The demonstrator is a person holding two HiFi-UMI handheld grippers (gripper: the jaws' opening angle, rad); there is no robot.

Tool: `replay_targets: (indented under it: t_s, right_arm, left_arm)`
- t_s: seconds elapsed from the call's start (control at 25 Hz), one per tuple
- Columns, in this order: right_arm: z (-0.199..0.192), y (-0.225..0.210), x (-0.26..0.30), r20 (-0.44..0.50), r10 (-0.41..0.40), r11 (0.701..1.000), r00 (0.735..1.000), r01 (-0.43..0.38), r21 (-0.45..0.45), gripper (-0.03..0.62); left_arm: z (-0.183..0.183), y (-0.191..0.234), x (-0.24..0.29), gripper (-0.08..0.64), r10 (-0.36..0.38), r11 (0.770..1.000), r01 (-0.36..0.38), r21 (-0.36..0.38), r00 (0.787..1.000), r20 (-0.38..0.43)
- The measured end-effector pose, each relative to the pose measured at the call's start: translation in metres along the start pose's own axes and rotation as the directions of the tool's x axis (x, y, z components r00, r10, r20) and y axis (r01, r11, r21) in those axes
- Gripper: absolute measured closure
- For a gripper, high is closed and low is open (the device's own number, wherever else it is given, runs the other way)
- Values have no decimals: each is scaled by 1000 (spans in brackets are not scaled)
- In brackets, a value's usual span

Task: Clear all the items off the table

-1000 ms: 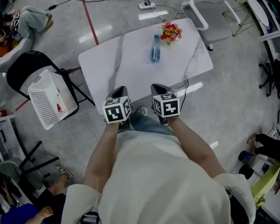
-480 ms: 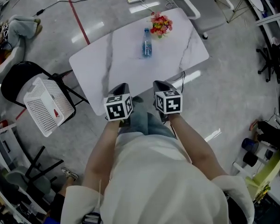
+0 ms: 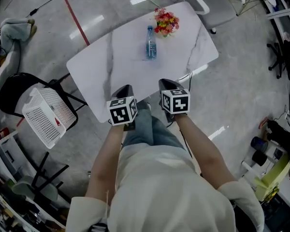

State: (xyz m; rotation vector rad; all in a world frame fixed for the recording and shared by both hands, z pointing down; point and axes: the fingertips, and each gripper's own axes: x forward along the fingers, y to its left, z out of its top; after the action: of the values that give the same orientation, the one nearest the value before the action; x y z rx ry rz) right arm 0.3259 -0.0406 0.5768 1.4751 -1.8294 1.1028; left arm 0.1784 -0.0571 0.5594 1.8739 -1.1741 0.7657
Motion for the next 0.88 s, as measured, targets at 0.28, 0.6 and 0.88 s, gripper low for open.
replay_targets:
  t_s: [0.28, 0.6, 0.88]
  right_arm:
    - [18, -11, 42, -47, -3, 1000, 999, 4, 20, 514]
    - [40, -28, 93, -89, -15, 999, 996, 19, 44, 438]
    - [53, -38, 132, -118, -30, 998, 993, 36, 49, 385]
  left_arm:
    - [11, 12, 36, 552, -1, 1000, 1, -2, 999, -51]
    - [19, 24, 76, 552, -6, 1000, 7, 9, 994, -109]
    - [27, 36, 103, 552, -5, 1000, 5, 2, 992, -125]
